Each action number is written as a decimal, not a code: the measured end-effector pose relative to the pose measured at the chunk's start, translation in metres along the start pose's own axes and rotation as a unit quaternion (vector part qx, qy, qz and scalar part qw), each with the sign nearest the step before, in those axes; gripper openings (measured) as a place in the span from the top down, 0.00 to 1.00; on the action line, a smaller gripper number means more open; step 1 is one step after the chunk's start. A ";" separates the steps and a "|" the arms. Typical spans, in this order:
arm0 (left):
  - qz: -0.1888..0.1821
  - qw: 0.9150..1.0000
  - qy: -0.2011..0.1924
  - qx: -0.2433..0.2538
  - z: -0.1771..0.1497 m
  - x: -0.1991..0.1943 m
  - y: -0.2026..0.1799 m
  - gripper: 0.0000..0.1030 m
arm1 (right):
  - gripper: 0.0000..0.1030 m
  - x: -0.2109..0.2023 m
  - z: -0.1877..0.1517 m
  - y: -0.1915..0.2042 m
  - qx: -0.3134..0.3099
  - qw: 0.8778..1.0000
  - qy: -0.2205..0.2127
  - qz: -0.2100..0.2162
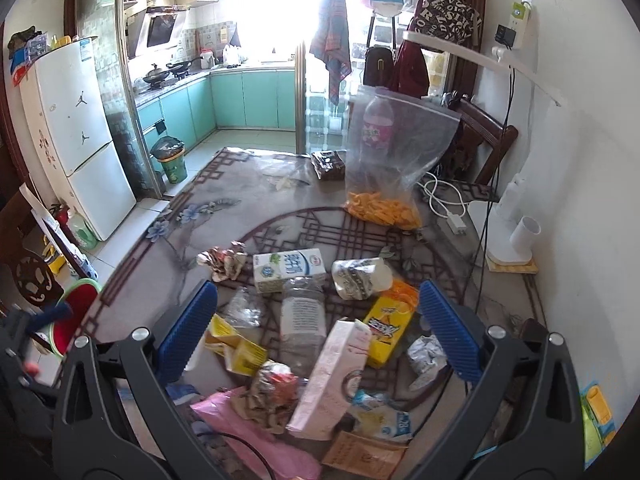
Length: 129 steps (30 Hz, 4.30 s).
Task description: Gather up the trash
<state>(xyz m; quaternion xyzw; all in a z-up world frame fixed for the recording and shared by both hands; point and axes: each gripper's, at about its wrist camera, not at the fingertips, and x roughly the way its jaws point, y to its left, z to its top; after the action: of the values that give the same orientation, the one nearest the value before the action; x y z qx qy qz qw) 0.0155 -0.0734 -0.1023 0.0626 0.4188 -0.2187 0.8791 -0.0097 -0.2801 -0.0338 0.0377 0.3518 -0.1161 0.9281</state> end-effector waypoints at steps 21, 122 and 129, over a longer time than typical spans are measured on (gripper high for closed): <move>-0.166 0.960 0.202 -0.100 -0.065 0.109 -0.009 0.84 | 0.03 -0.003 -0.085 -0.091 0.125 0.973 0.130 0.147; 0.098 0.958 0.066 -0.260 -0.095 0.010 0.410 0.60 | 0.74 0.111 -0.052 0.391 -0.092 0.919 0.203 0.326; 0.095 0.959 0.068 -0.257 -0.093 0.014 0.425 0.59 | 0.70 0.117 -0.050 0.408 -0.096 0.921 0.201 0.319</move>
<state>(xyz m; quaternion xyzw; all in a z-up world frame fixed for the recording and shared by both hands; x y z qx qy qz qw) 0.1429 0.3306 -0.2038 -0.1110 0.5116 -0.0142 0.8519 0.1414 0.1008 -0.1540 0.0812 0.5096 0.2301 0.8251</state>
